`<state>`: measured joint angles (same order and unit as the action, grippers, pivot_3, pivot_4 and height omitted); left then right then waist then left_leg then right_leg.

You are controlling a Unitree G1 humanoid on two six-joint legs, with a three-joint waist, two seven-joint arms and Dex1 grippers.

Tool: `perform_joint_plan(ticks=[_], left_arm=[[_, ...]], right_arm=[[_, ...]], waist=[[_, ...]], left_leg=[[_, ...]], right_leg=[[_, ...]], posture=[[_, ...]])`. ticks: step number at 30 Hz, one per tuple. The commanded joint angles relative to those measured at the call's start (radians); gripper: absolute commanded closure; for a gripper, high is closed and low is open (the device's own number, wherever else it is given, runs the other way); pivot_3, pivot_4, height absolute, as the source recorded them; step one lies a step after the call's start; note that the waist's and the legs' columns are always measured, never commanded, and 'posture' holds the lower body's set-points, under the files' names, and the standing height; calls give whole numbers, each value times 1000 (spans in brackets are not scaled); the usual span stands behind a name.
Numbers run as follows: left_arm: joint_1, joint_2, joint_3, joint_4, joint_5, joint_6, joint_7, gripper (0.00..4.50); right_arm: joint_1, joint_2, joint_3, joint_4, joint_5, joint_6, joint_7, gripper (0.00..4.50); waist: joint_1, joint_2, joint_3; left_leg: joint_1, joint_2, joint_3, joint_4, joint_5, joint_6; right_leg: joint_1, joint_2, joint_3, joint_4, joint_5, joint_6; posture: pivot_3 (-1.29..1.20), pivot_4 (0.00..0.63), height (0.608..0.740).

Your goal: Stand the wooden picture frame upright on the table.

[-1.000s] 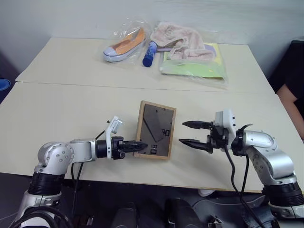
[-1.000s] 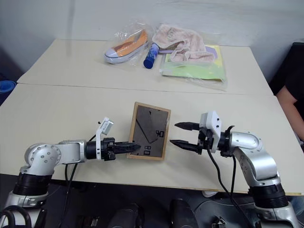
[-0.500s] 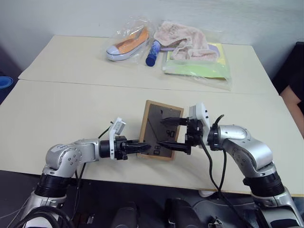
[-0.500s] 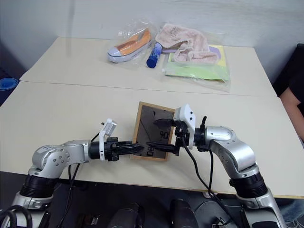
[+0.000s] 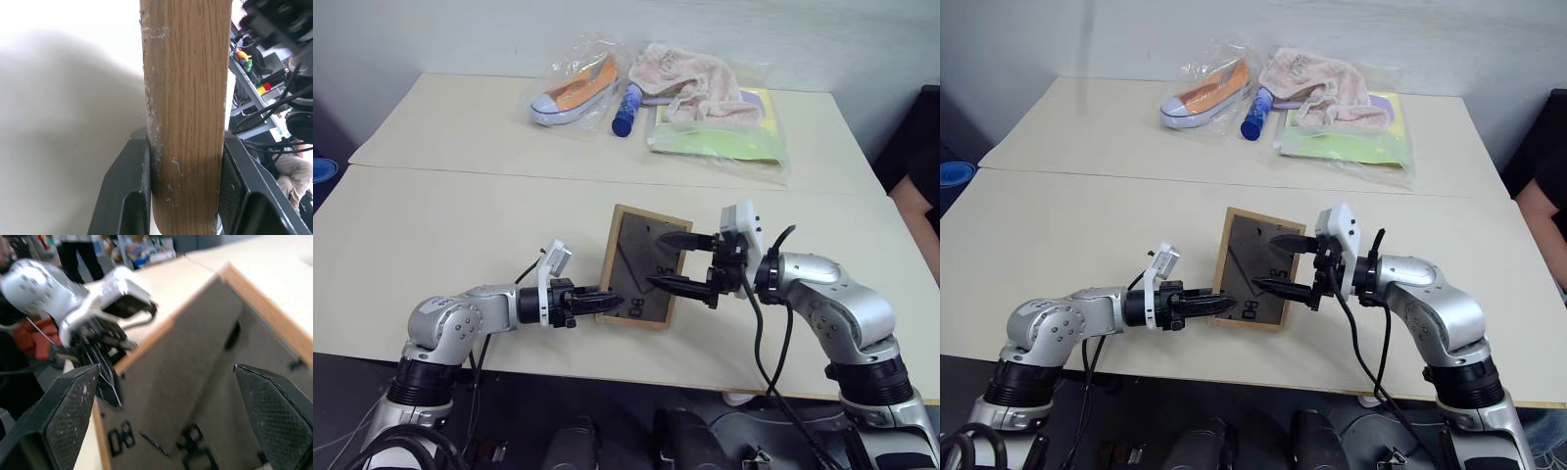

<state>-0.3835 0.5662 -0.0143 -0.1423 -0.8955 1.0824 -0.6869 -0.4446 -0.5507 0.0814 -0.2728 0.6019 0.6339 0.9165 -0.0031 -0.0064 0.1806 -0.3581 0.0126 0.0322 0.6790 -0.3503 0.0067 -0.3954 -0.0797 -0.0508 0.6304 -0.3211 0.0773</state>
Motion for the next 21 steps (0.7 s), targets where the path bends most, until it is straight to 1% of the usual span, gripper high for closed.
perform_joint_plan(ticks=[1, 4, 7, 10, 15, 17, 19, 21], left_arm=[[-14, -4, 11, -15, 17, -5, -3, 3229], [-24, -6, 14, -4, 20, 3, -3, 3229], [-45, -11, 51, 19, -15, 58, 11, 3229], [-54, -10, 65, 27, -21, 82, 11, 3229], [-64, -28, 98, 42, -46, 124, 12, 3229], [-83, -46, 145, 65, -106, 201, 32, 3229], [-113, -59, 211, 108, -176, 306, 64, 3229], [-137, -55, 265, 150, -224, 387, 80, 3229]], right_arm=[[-4, 23, 33, -4, -23, -30, 9, 28], [-4, 41, 55, -14, -10, -58, 66, 28], [47, 0, 14, -81, 25, -113, 157, 28], [83, -28, -15, -96, 30, -149, 191, 28], [114, -51, -23, -54, -52, -301, 233, 28], [116, -40, -46, -20, -81, -388, 239, 28], [115, -46, -87, 1, -78, -441, 245, 28], [111, -59, -137, 30, -93, -535, 258, 28]], waist=[[-1, 0, 0], [-1, 0, 0], [4, 0, 0], [2, 0, 0], [-1, 0, 0], [-1, 0, 0], [0, -1, 1], [-1, -1, 1]], left_leg=[[0, 0, 0, 0, 0, 0], [0, 0, 0, 0, 0, 0], [0, 0, 0, 0, 0, 0], [-2, 0, -1, 0, -1, 1], [-2, 0, -1, -1, 0, 0], [-2, 0, -1, -1, 0, 0], [-2, 0, -1, 0, 0, 0], [-2, 0, -1, 0, 0, 0]], right_leg=[[0, 0, 0, 0, 0, 0], [0, 0, 0, 0, 0, 0], [0, 0, 0, 0, 0, 0], [0, 0, -1, -2, 0, 0], [0, 1, -1, -2, 0, 0], [0, 1, -1, -2, 0, 1], [0, 1, -1, -1, 0, 1], [-1, 1, -1, -1, 0, 1]], posture=[[0, 150, 740], [0, 150, 740], [0, 150, 740], [0, 150, 740], [0, 150, 740], [0, 150, 740], [0, 150, 740], [0, 150, 740]])
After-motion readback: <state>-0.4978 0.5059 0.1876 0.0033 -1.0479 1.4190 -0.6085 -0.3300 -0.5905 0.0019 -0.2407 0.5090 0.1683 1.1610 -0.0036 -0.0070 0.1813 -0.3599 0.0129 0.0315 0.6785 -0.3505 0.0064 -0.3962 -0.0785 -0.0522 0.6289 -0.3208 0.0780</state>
